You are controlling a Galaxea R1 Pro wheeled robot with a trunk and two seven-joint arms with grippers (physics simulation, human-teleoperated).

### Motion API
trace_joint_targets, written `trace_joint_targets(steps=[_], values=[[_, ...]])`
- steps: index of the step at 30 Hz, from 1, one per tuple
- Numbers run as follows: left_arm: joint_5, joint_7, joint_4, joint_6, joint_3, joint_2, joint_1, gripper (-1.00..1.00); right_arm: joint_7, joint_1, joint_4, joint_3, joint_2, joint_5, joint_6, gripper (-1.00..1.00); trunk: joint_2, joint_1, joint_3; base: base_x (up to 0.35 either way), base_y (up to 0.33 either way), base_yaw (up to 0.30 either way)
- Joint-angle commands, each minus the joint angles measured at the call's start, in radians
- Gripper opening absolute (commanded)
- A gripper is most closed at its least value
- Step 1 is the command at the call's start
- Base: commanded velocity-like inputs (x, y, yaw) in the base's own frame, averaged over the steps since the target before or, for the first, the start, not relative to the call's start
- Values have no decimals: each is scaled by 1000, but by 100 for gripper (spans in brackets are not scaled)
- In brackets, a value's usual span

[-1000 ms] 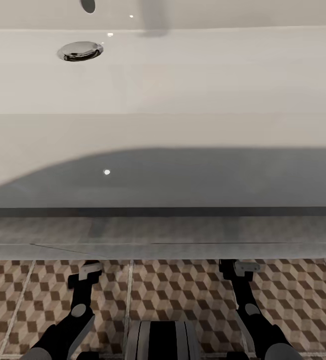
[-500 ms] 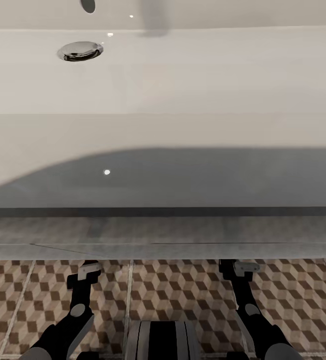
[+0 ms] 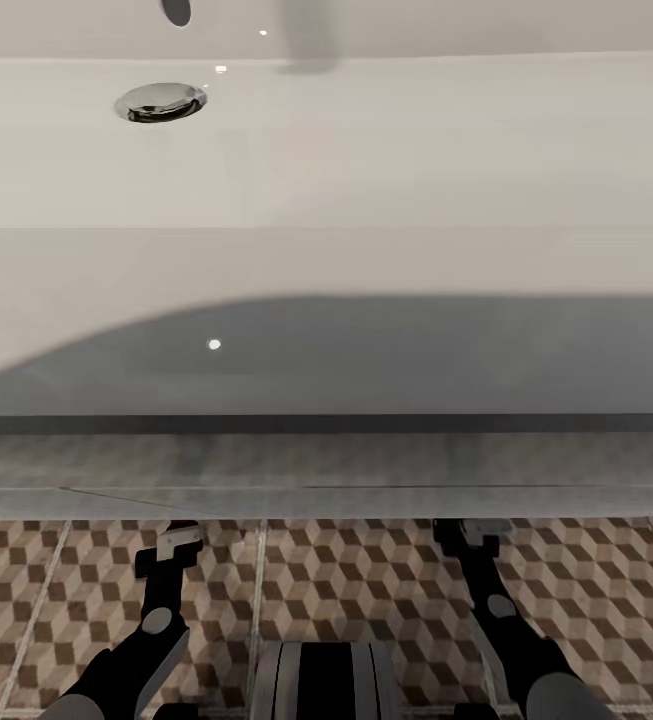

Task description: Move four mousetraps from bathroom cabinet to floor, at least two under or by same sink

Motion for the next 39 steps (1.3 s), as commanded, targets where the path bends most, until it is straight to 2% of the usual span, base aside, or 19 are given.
trace_joint_targets(steps=[1,39], values=[[10,6,0,-5,-8,1,-1,-100,-2,-3,1,-2,1,11,2,-100,0,0,-1,0,0,0],[10,7,-1,-5,-8,0,-1,-100,5,-28,-1,-4,1,9,6,-100,0,0,-1,0,0,0]])
